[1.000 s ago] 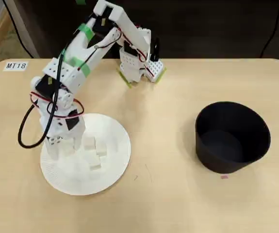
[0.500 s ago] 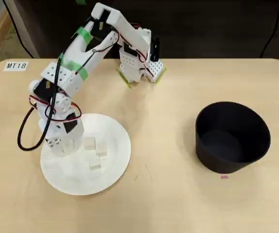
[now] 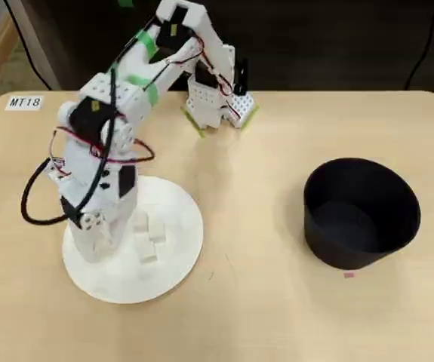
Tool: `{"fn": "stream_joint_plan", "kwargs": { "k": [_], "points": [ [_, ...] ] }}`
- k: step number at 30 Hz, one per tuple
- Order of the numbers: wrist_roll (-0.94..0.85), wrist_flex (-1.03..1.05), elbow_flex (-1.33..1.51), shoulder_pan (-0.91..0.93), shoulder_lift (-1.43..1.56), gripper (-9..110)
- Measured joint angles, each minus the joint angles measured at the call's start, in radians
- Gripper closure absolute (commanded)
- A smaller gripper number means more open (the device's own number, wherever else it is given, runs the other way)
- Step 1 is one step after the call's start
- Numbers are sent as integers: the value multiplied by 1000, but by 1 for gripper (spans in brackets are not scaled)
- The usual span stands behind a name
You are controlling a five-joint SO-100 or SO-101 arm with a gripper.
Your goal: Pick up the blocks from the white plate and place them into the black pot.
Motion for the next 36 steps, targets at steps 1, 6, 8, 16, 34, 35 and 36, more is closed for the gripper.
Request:
{"fn": "stream_joint_plan", "kwargs": {
  "k": [1, 6, 8, 16, 34, 35, 36],
  "points": [
    [-21, 8, 0, -44, 40, 104],
    [-118, 60, 0, -308, 189, 104],
    [-138, 81, 0, -437, 222, 104],
    [-55, -137, 374, -919, 462, 104],
    [-72, -695, 1017, -1003, 598, 68],
    [-72, -695, 1017, -1002, 598, 67],
    [-72, -695, 1017, -1000, 600, 69]
  ]
}}
